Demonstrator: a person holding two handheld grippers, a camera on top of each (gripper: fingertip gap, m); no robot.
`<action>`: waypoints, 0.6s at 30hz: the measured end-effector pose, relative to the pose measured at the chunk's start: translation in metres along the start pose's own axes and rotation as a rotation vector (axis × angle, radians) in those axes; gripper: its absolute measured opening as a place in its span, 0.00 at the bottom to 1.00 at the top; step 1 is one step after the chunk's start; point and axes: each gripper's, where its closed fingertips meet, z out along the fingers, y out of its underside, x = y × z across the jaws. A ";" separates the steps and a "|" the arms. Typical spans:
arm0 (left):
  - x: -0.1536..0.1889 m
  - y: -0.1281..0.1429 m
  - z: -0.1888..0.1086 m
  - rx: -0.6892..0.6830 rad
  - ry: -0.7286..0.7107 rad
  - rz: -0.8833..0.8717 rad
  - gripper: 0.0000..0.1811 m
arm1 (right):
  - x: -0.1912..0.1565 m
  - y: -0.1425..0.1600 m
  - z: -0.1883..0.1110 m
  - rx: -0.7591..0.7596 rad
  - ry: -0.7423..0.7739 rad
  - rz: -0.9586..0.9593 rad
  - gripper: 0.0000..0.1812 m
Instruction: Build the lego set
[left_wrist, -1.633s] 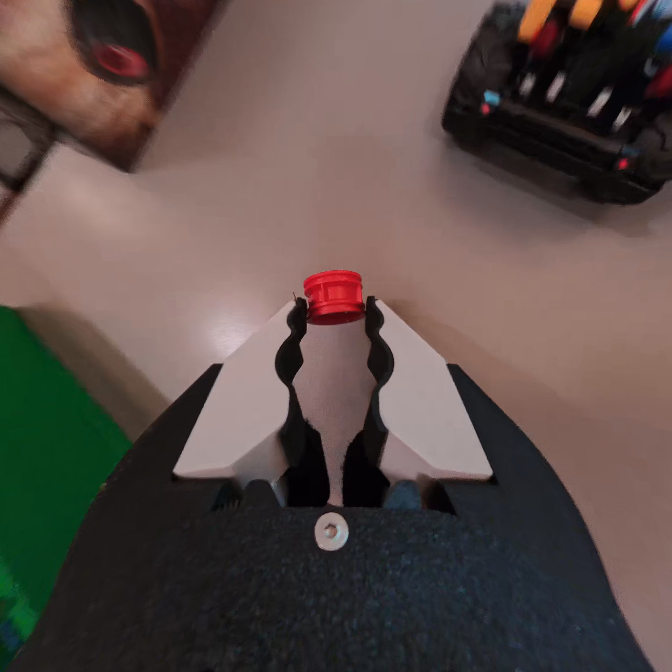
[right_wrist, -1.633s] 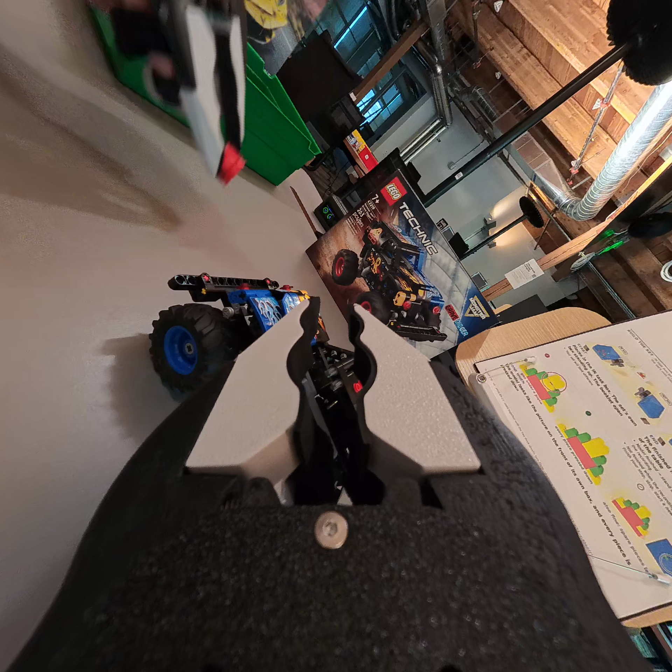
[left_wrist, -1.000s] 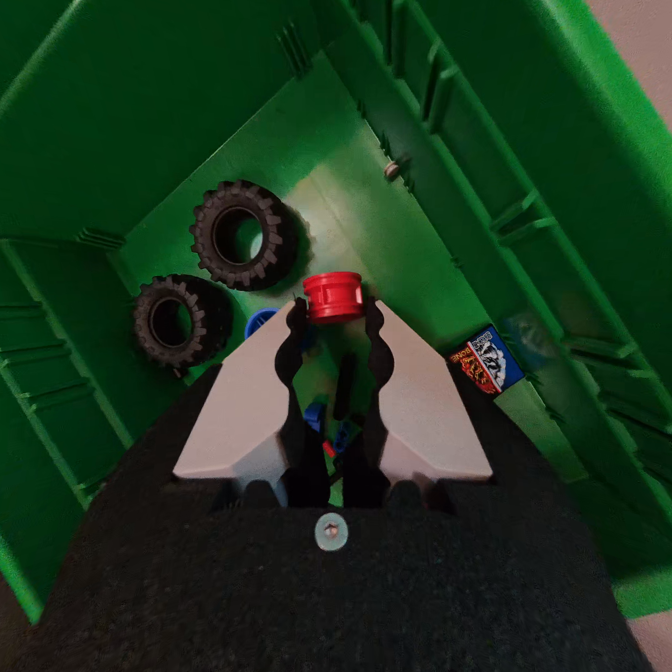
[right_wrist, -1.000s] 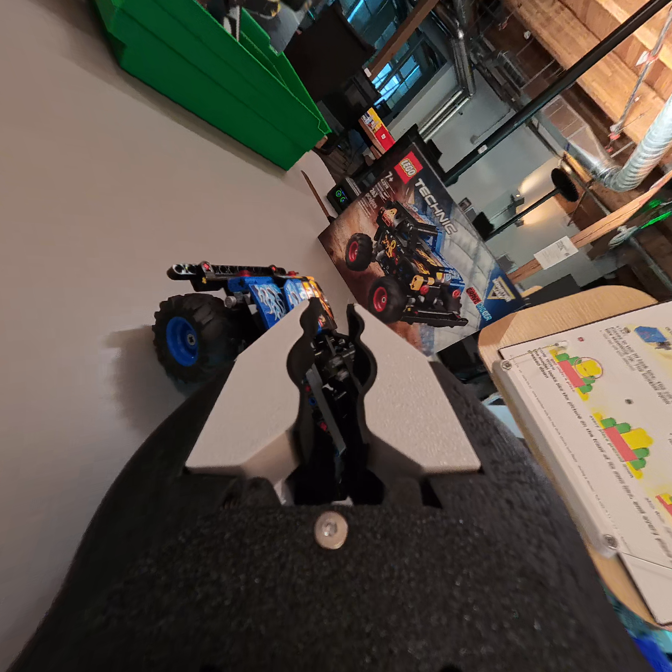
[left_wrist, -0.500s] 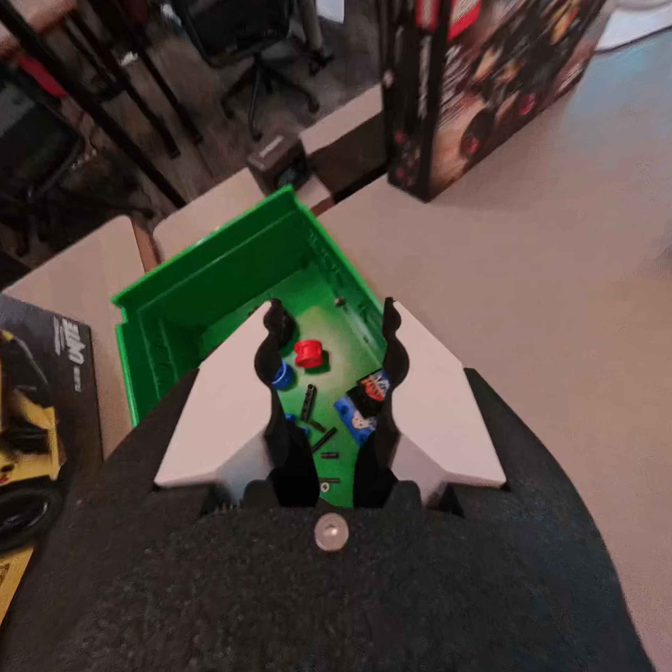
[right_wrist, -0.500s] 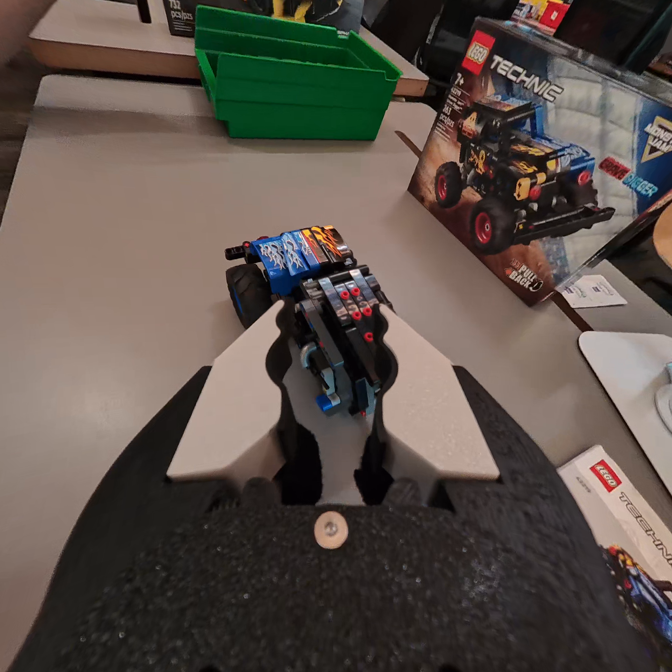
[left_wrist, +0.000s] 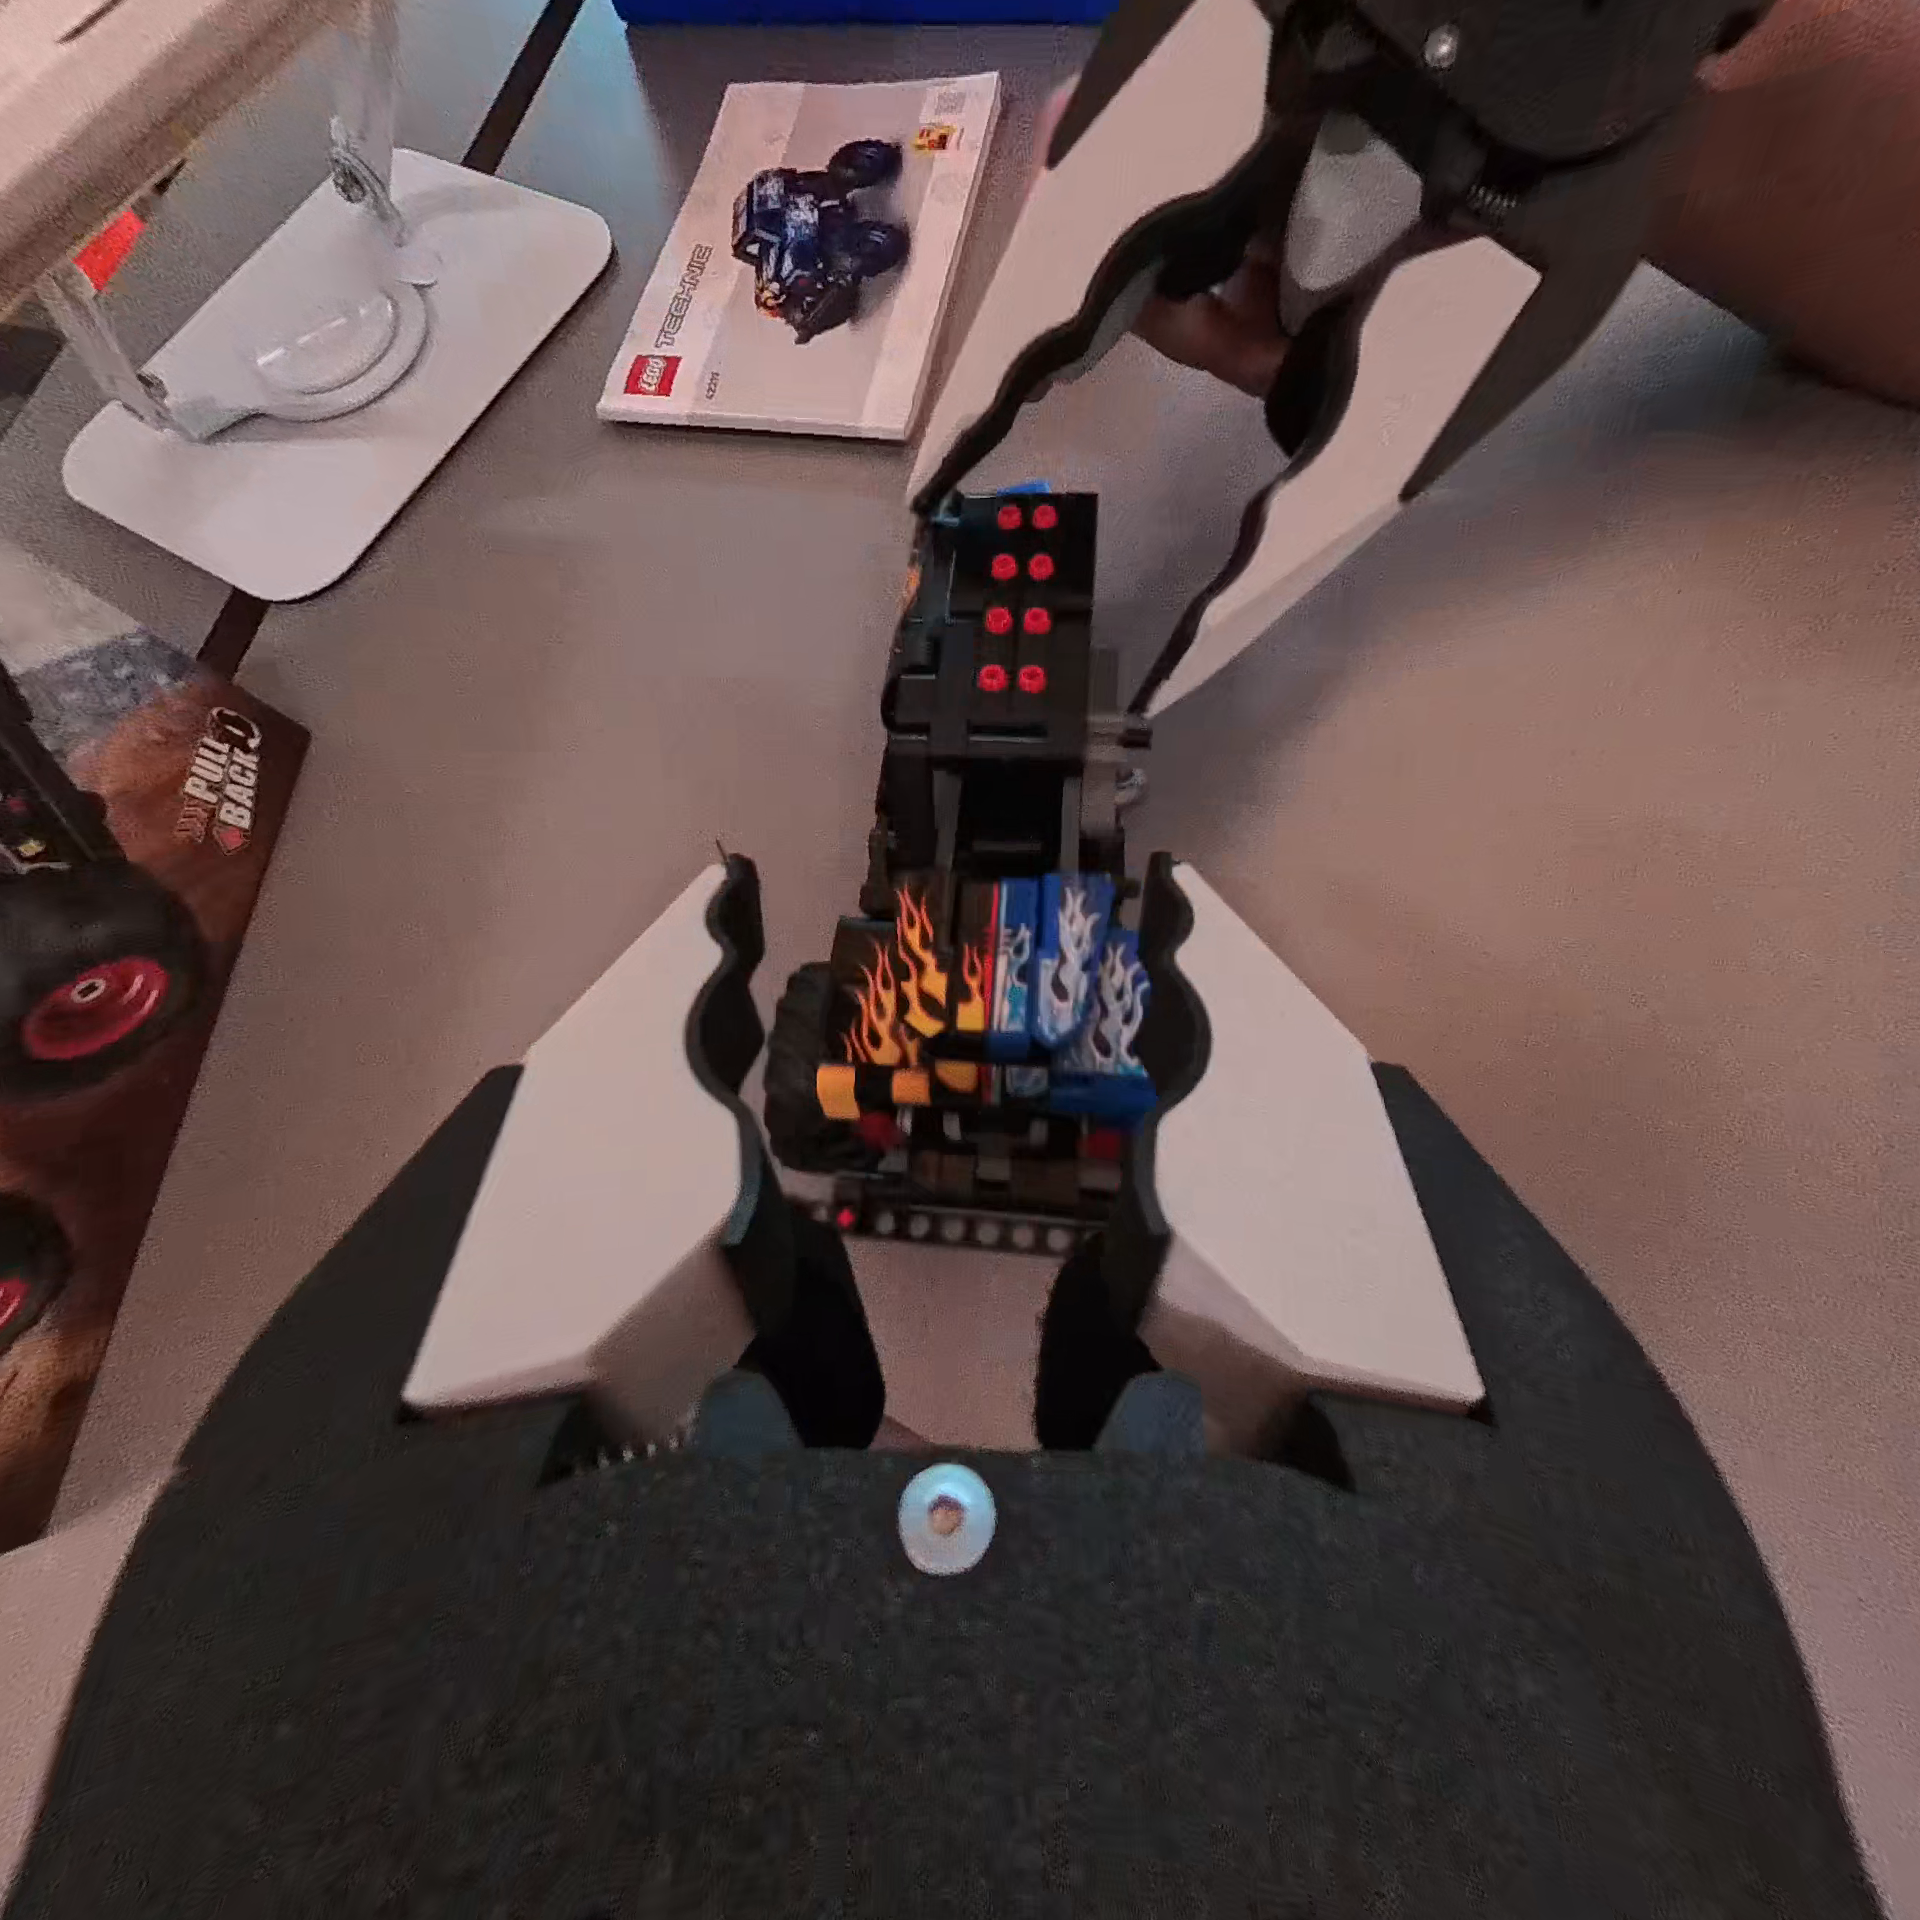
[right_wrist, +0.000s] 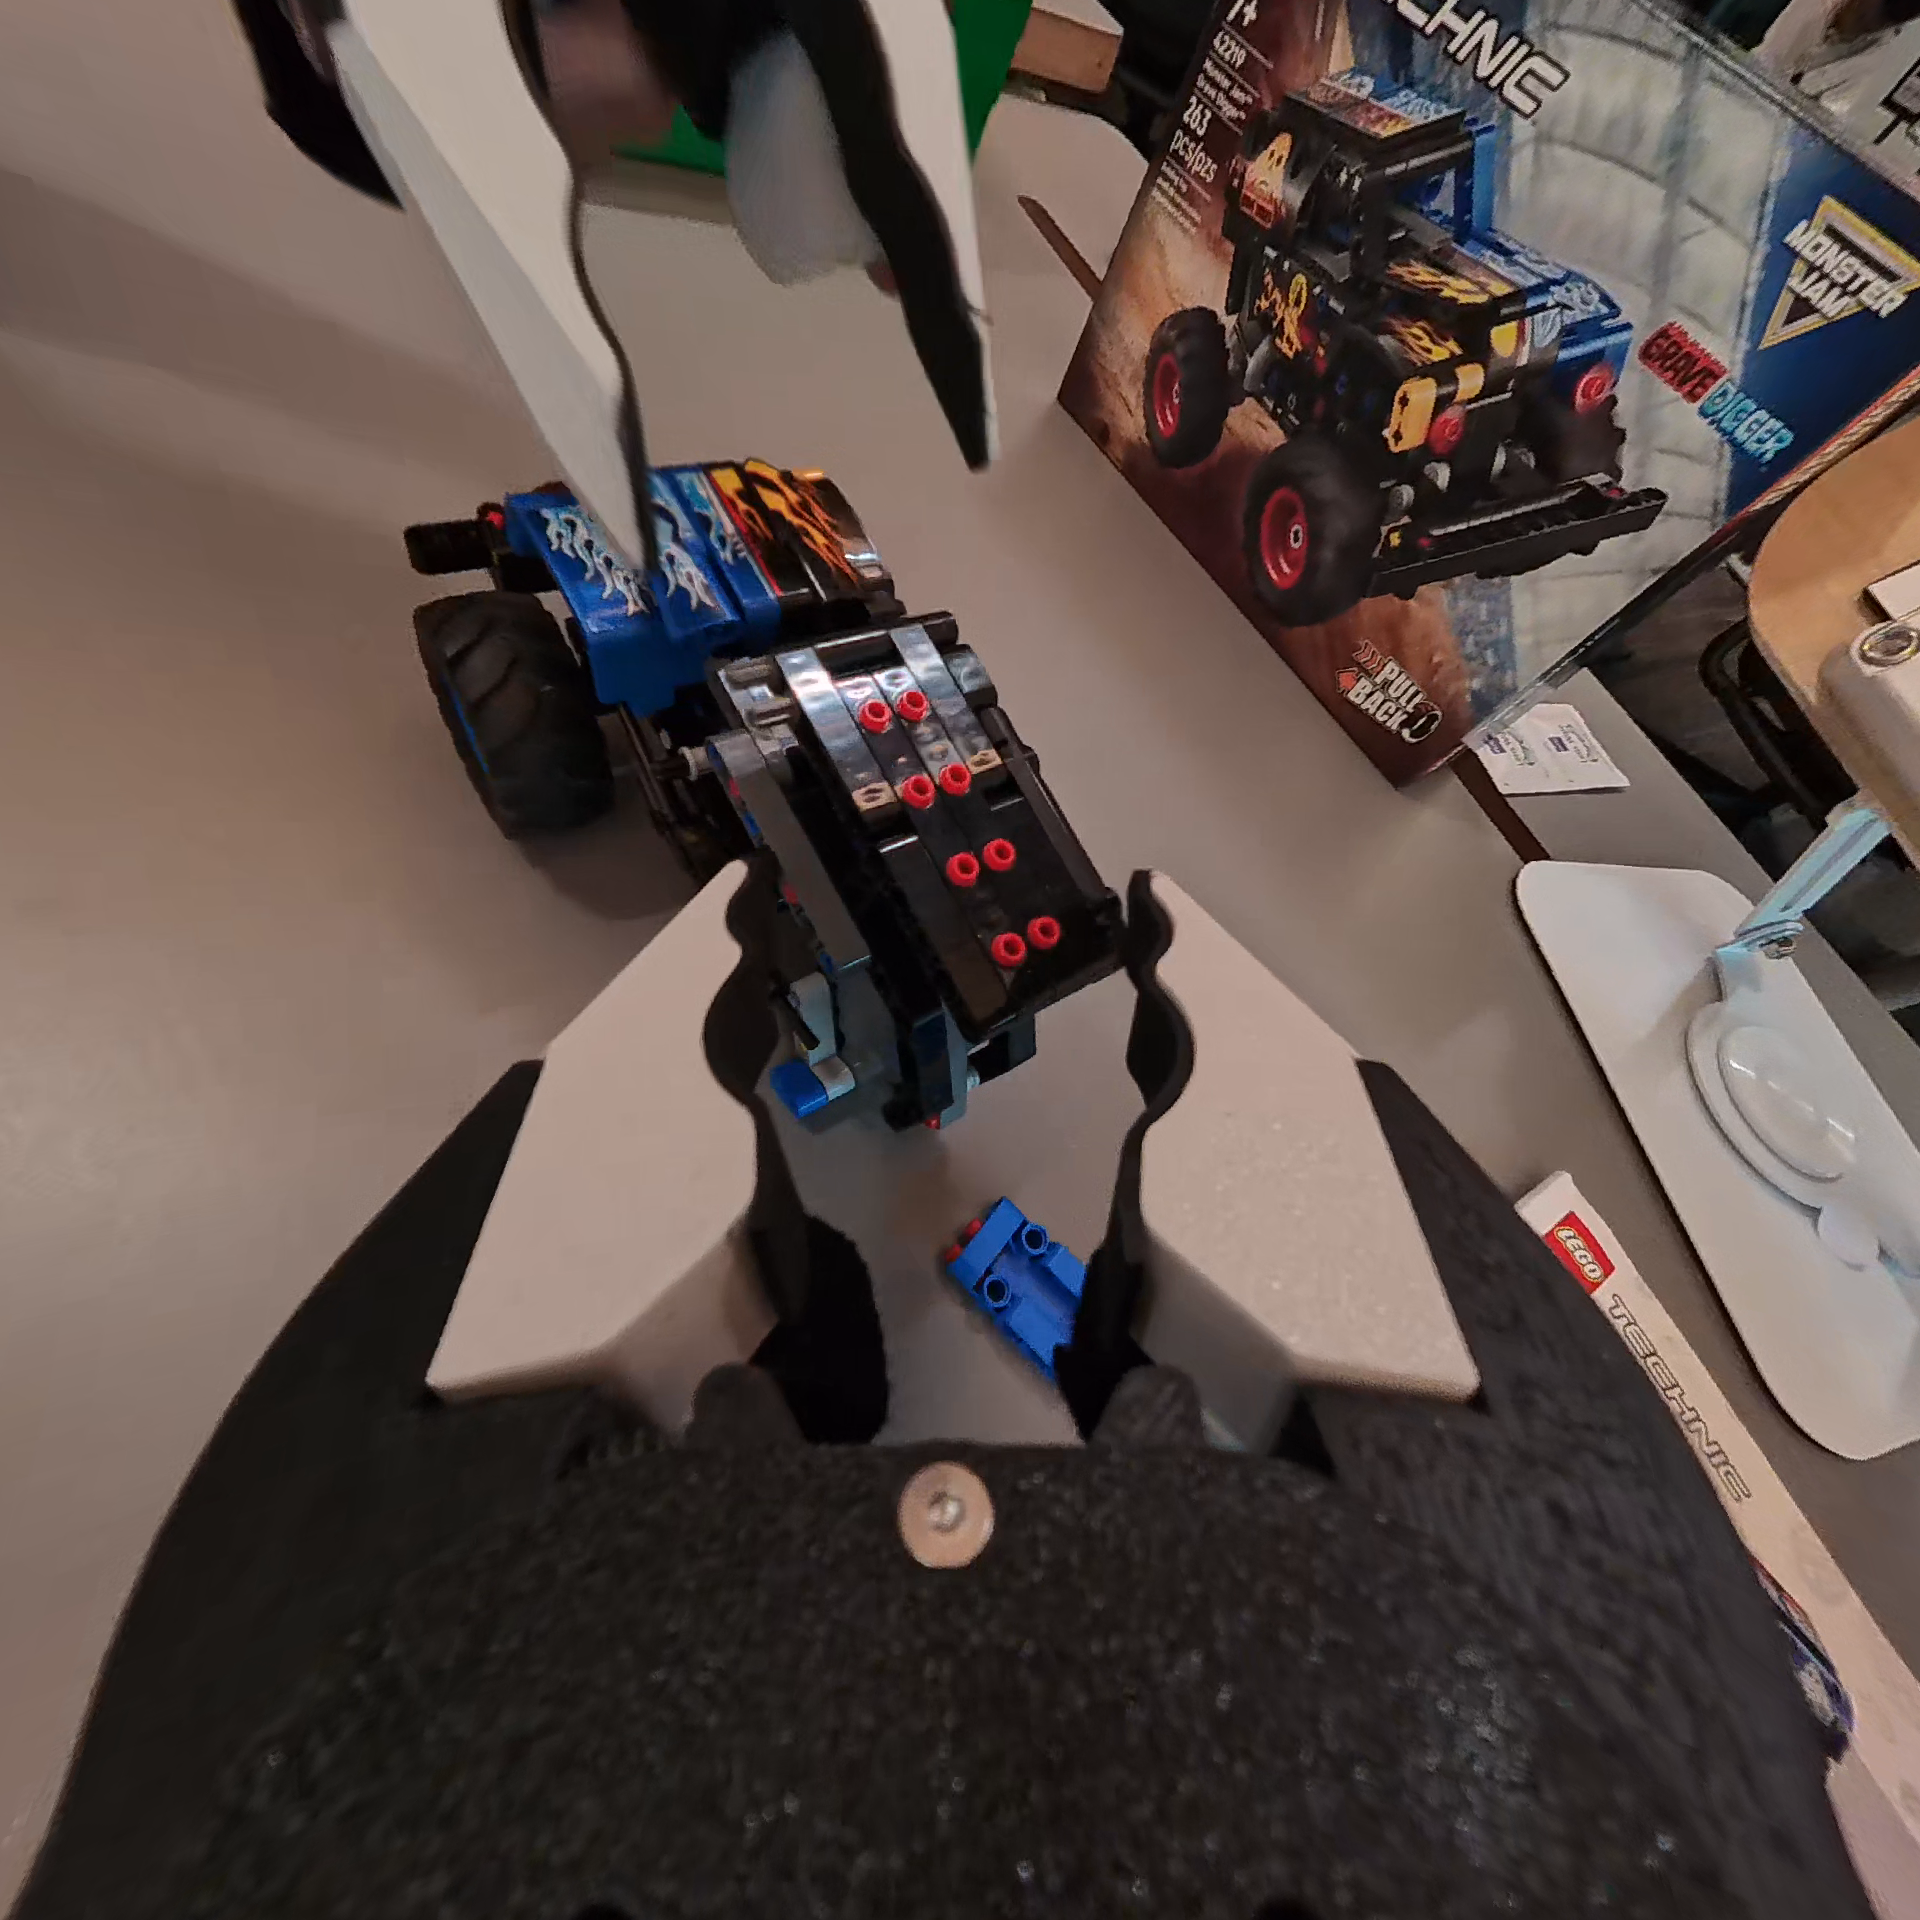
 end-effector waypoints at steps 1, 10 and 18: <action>-0.002 -0.003 0.008 -0.010 0.008 0.002 0.41 | 0.001 -0.001 0.000 0.008 -0.001 0.010 0.36; 0.011 0.000 0.032 -0.021 0.018 0.076 0.37 | -0.001 -0.011 0.001 0.067 0.093 -0.151 0.22; 0.006 -0.010 0.025 0.060 -0.067 0.099 0.22 | -0.016 -0.023 0.002 0.089 0.250 -0.490 0.13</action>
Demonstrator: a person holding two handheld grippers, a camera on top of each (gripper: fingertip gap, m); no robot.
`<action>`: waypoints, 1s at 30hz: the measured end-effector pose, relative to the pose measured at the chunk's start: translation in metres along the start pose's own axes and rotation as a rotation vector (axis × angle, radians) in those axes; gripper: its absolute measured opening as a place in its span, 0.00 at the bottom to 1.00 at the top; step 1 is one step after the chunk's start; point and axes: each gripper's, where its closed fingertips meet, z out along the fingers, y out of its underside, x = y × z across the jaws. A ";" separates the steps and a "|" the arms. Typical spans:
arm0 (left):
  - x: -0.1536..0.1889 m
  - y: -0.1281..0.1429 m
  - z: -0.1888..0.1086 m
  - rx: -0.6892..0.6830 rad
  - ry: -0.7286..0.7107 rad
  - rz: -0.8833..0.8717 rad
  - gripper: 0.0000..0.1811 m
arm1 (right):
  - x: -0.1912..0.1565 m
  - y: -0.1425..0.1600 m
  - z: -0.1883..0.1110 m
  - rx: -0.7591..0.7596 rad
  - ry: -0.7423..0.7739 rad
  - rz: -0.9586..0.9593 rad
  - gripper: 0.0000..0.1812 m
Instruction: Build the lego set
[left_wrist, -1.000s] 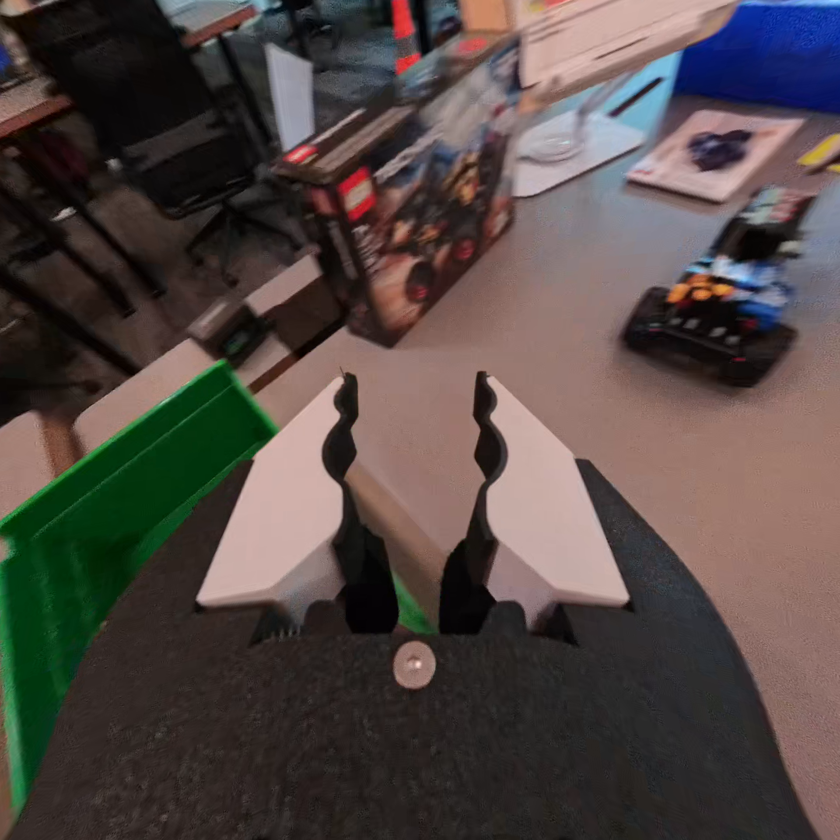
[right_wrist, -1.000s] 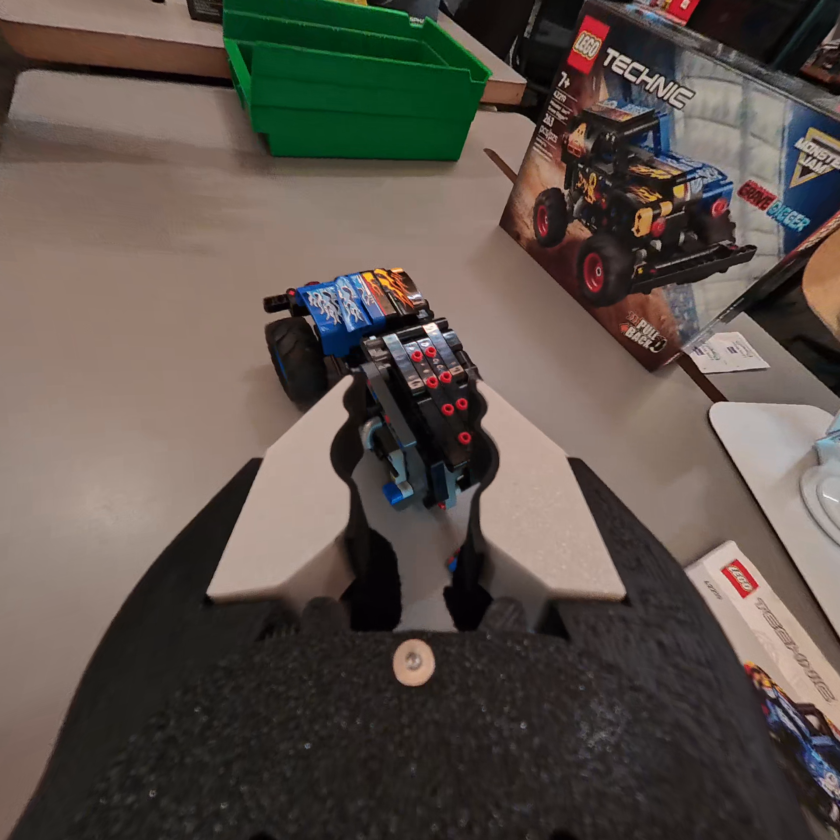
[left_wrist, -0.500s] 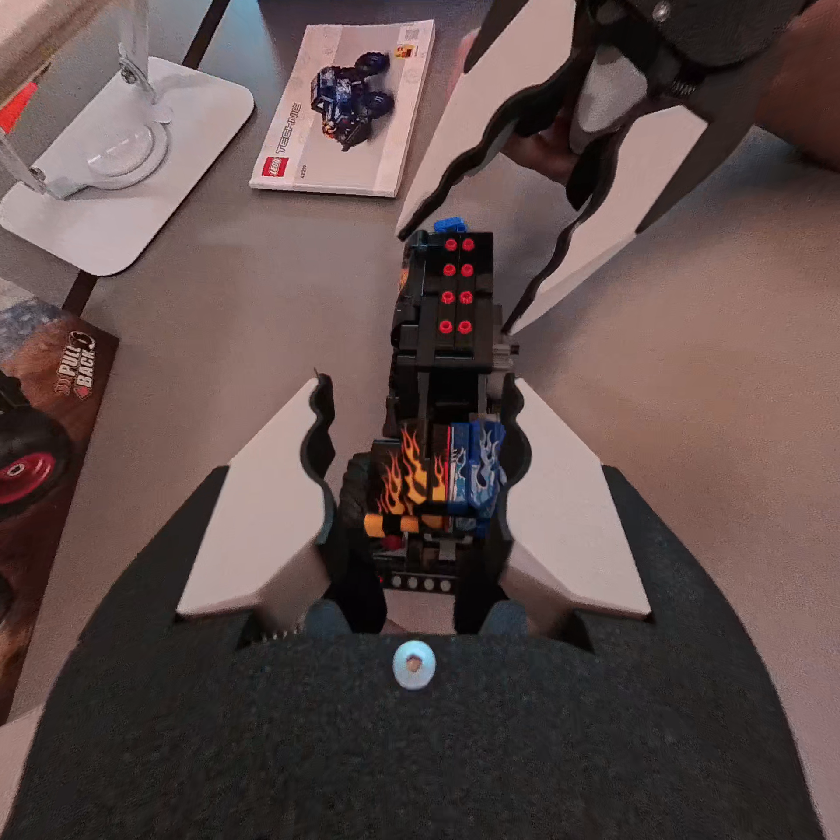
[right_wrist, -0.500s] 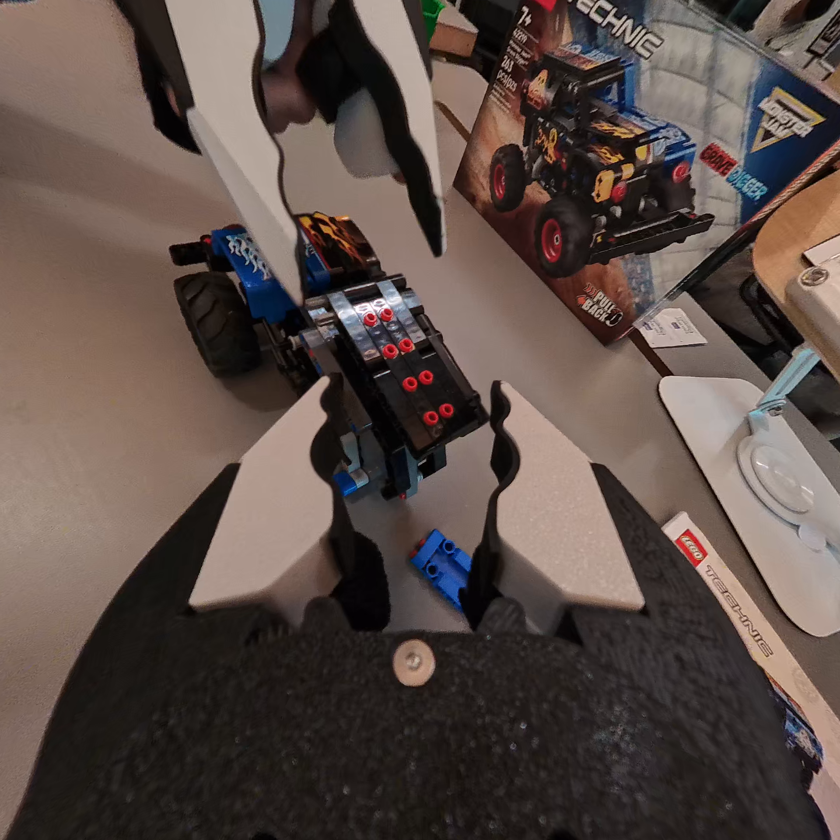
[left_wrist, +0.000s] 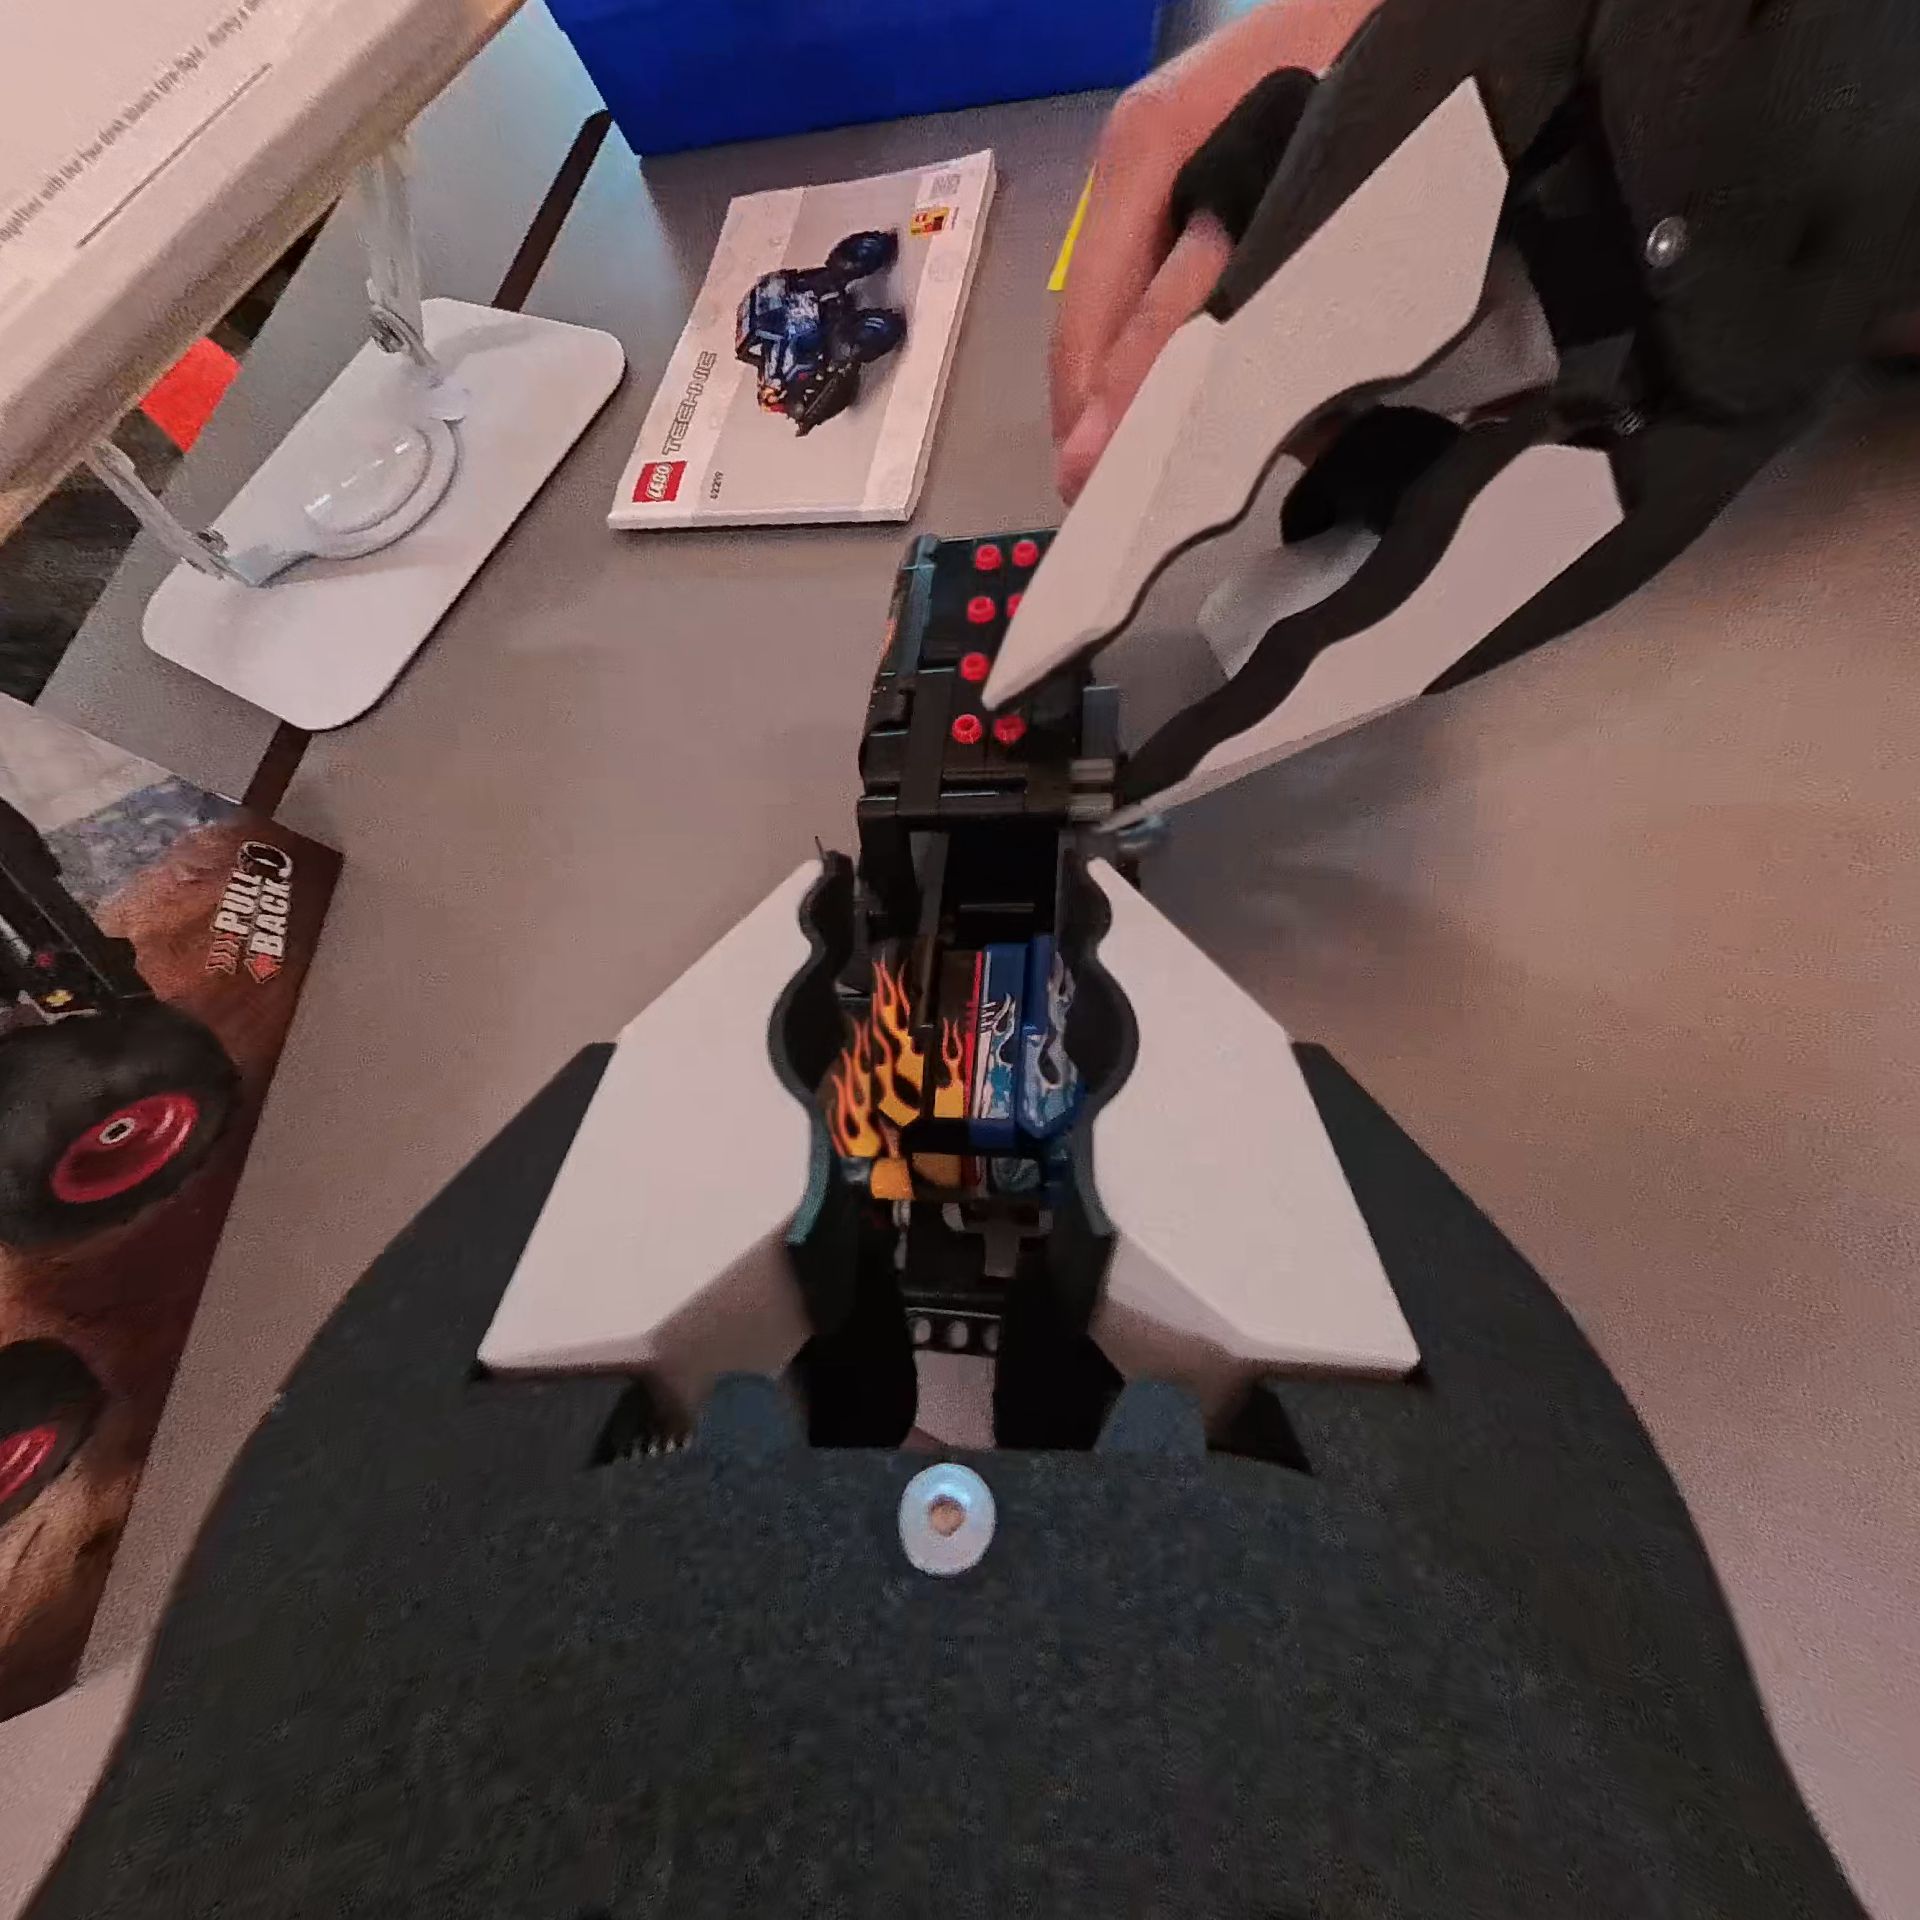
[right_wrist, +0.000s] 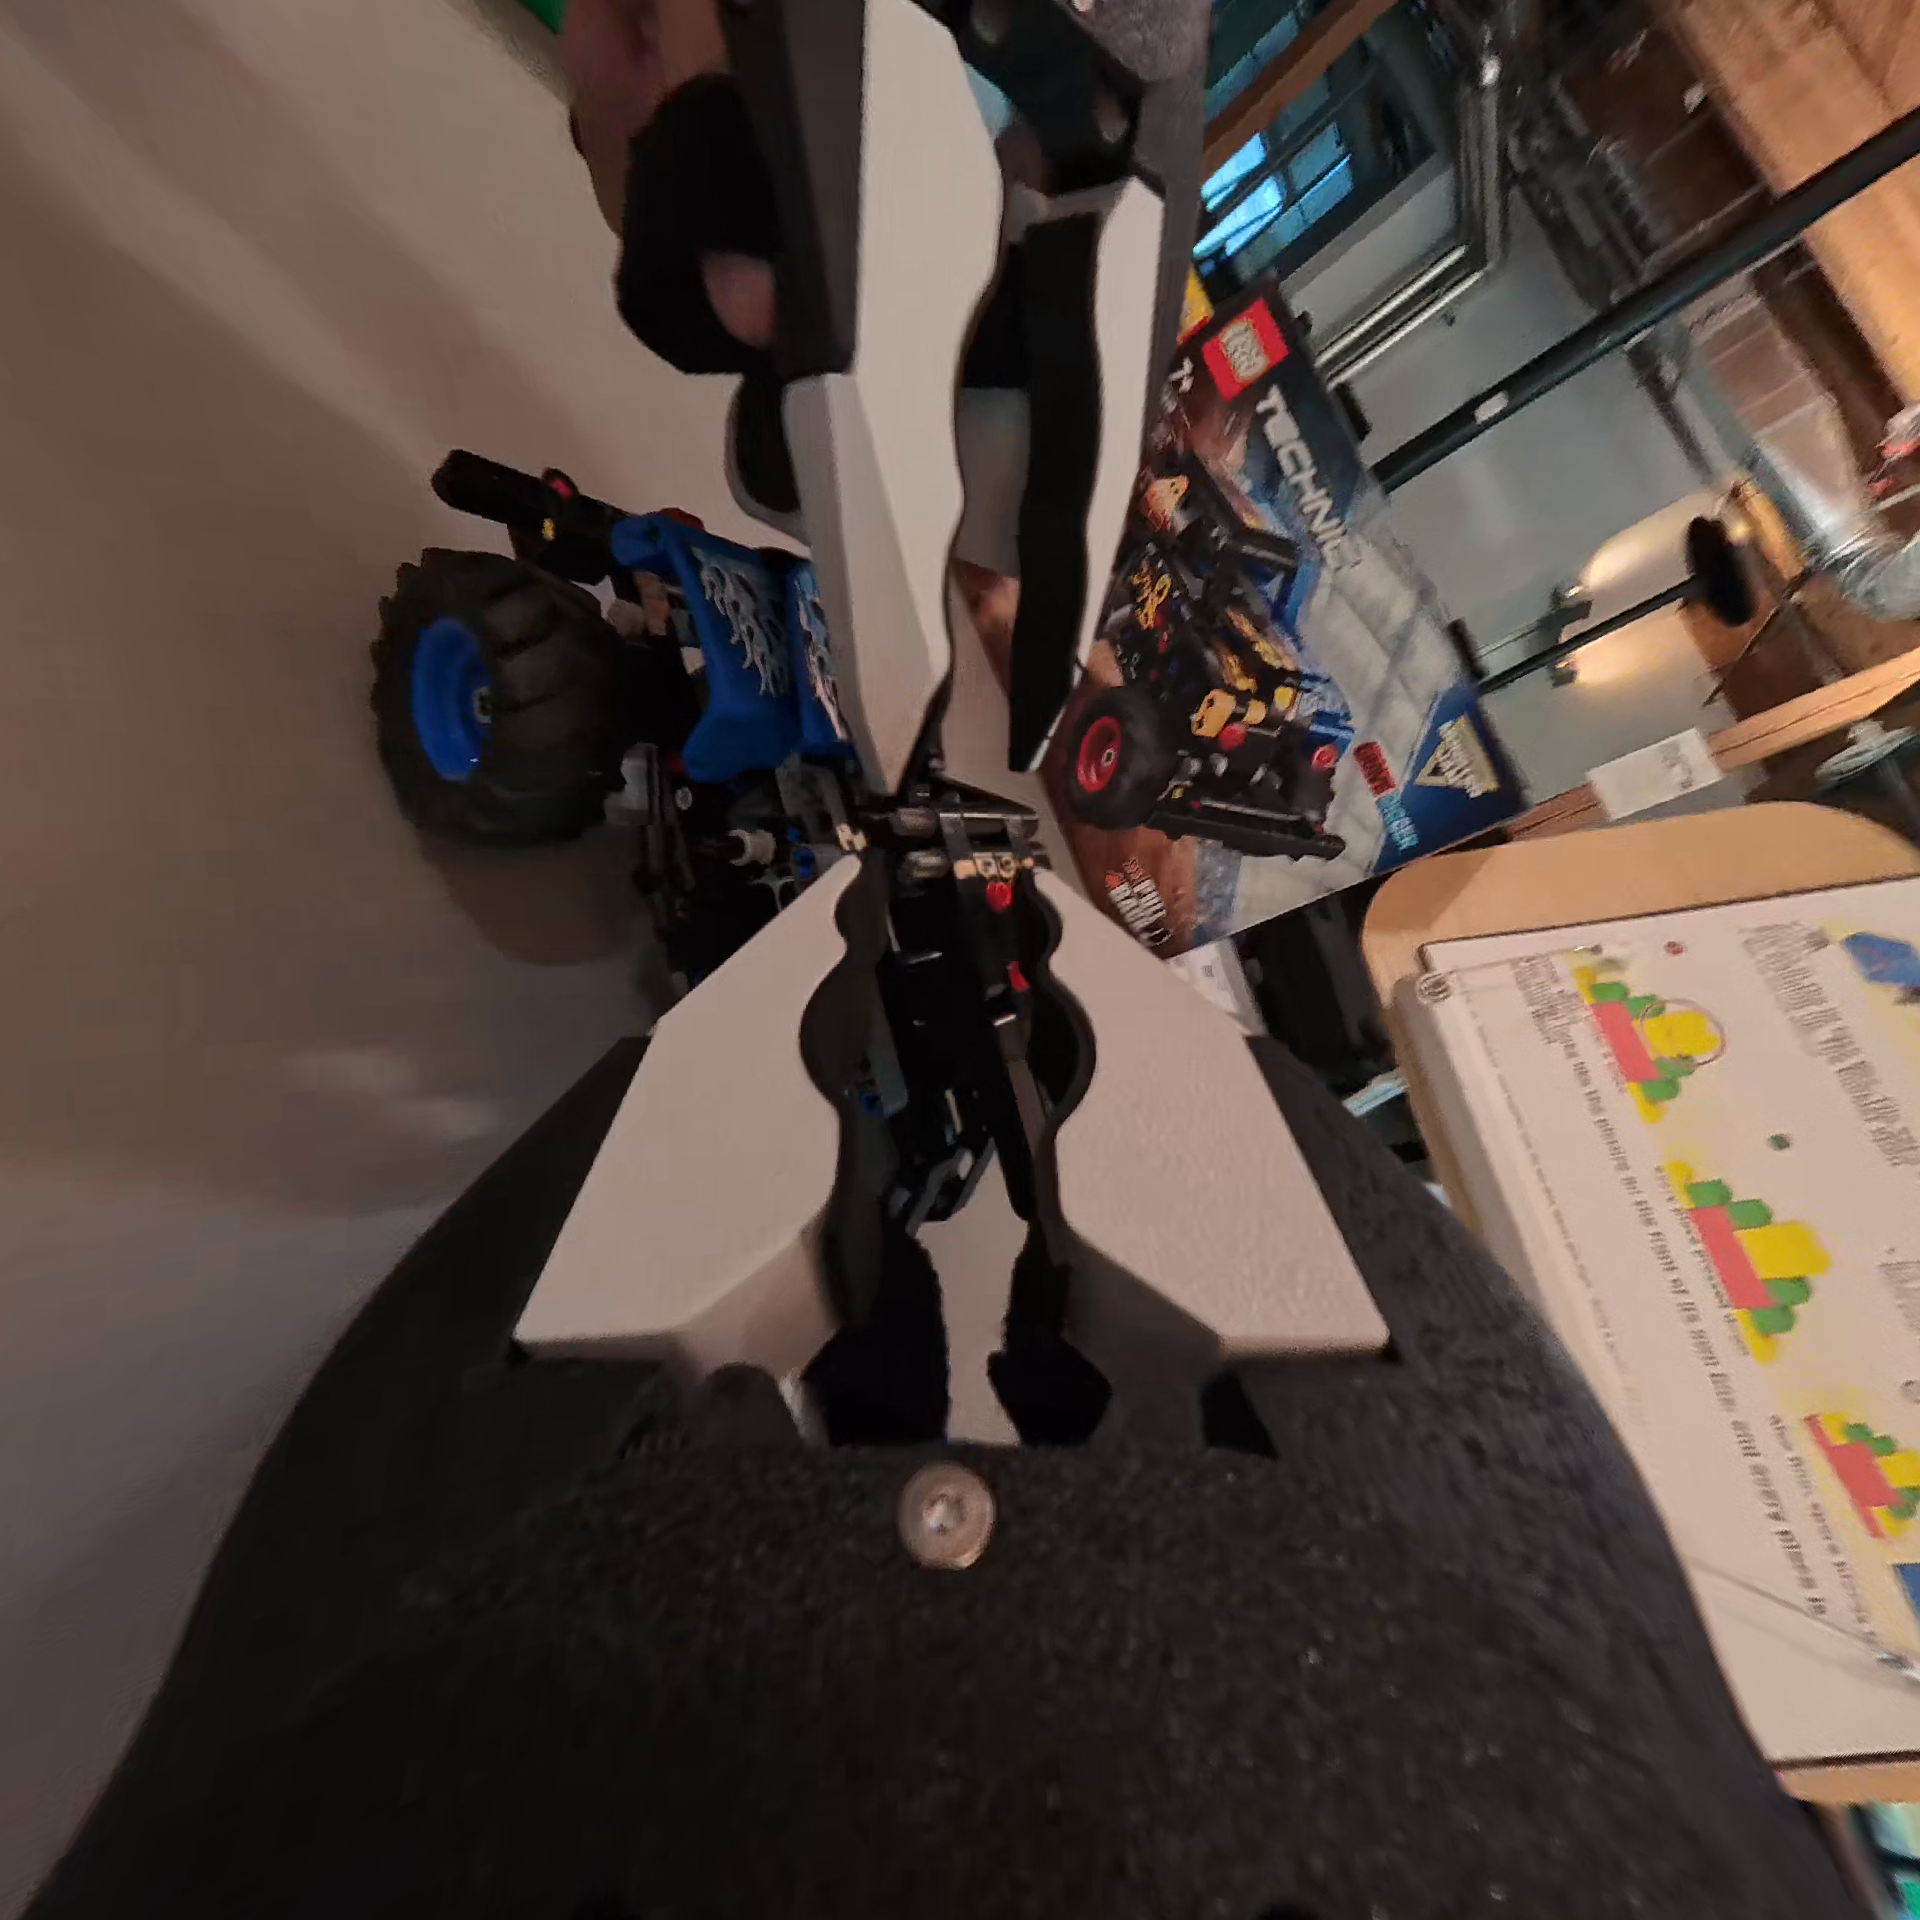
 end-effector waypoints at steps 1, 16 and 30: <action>-0.002 -0.001 -0.001 0.004 -0.006 0.009 0.21 | 0.001 -0.003 -0.001 0.009 0.031 -0.048 0.12; 0.012 0.003 0.020 0.008 0.392 -0.027 0.28 | 0.003 0.001 -0.004 -0.102 0.302 -0.382 0.04; -0.003 -0.007 0.028 0.022 0.298 0.005 0.18 | -0.001 -0.005 -0.012 -0.126 0.355 -0.427 0.03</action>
